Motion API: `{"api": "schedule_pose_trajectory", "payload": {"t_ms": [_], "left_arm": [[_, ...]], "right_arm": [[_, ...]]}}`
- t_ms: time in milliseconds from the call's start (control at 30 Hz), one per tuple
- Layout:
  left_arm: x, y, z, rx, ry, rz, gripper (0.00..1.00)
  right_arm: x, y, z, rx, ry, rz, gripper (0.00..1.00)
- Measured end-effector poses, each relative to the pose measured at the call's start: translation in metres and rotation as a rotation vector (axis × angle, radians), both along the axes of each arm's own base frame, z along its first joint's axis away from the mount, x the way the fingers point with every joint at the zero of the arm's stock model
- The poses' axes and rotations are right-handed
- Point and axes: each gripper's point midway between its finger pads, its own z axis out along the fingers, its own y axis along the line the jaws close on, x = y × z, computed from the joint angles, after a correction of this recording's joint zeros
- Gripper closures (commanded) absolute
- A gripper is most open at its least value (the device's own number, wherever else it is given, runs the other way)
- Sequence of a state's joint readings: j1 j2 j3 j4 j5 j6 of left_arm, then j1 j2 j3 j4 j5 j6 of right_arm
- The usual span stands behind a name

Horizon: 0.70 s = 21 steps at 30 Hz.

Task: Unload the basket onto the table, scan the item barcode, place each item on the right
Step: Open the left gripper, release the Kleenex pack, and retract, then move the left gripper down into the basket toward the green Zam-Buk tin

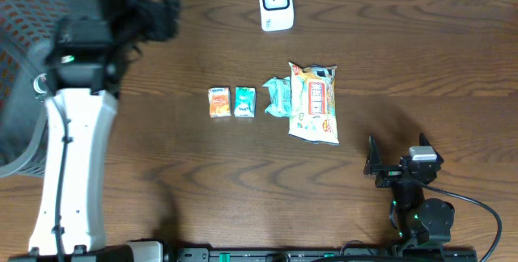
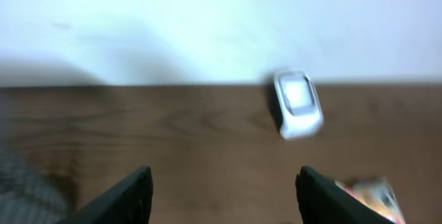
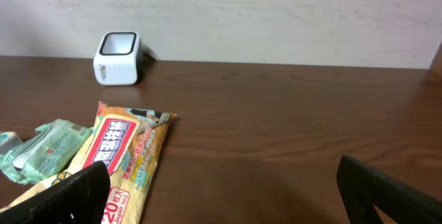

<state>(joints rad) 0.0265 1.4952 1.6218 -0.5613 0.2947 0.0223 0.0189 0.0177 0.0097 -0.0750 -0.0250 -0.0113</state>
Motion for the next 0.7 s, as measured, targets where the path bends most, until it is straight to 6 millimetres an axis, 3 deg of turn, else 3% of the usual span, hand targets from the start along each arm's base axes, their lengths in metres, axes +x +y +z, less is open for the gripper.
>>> {"api": "schedule_pose_trajectory", "payload": {"t_ms": [167, 400, 600, 700], "left_arm": [[0.001, 0.087, 0.015, -0.115, -0.044, 0.251, 0.35], [-0.025, 0.214, 0.016, -0.247, -0.082, 0.600, 0.35], [-0.042, 0.276, -0.009, -0.281, -0.046, 0.751, 0.34], [-0.044, 0.301, -0.033, -0.301, -0.001, 0.805, 0.35]], "right_arm": [[0.000, 0.000, 0.000, 0.000, 0.000, 0.000, 0.01], [0.000, 0.000, 0.000, 0.000, 0.000, 0.000, 0.01], [0.000, 0.000, 0.000, 0.000, 0.000, 0.000, 0.01], [0.000, 0.000, 0.000, 0.000, 0.000, 0.000, 0.01]]}}
